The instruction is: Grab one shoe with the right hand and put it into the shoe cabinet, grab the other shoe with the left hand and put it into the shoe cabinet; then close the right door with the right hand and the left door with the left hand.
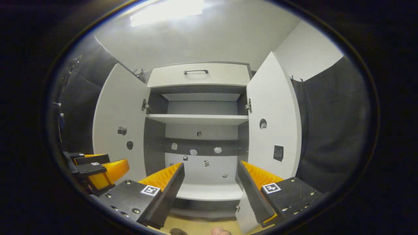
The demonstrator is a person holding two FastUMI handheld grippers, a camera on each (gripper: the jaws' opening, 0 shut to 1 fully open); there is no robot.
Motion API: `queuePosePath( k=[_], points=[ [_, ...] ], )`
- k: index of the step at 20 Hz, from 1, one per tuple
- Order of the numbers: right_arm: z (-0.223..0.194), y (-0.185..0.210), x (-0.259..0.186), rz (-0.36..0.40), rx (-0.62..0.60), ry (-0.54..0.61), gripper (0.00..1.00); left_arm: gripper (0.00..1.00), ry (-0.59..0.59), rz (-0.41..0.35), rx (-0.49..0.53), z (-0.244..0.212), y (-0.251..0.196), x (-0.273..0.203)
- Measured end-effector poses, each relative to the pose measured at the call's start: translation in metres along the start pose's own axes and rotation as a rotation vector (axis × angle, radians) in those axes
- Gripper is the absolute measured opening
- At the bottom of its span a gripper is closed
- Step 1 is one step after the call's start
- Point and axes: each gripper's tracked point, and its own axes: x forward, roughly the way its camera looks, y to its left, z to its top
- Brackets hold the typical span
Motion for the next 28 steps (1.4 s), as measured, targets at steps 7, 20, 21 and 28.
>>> queuePosePath(
  k=[7, 20, 21, 28],
  points=[
    [-0.009, -0.004, 0.003, 0.015, -0.003, 0.010, 0.98, 0.96, -0.008, 0.025, 0.002, 0.002, 0.000, -0.001],
    [-0.215, -0.019, -0.030, 0.033, 0.018, 0.334, 0.94, 0.96, -0.007, 0.126, 0.015, -0.001, 0.025, 0.000],
    [-0.237, -0.020, -0.037, 0.038, 0.015, 0.370, 0.94, 0.96, -0.004, 0.133, 0.015, -0.003, 0.027, 0.000],
    [-0.379, -0.027, -0.083, 0.052, 0.060, 0.633, 0.98, 0.96, 0.010, 0.183, 0.034, -0.007, 0.039, 0.002]
  ],
)
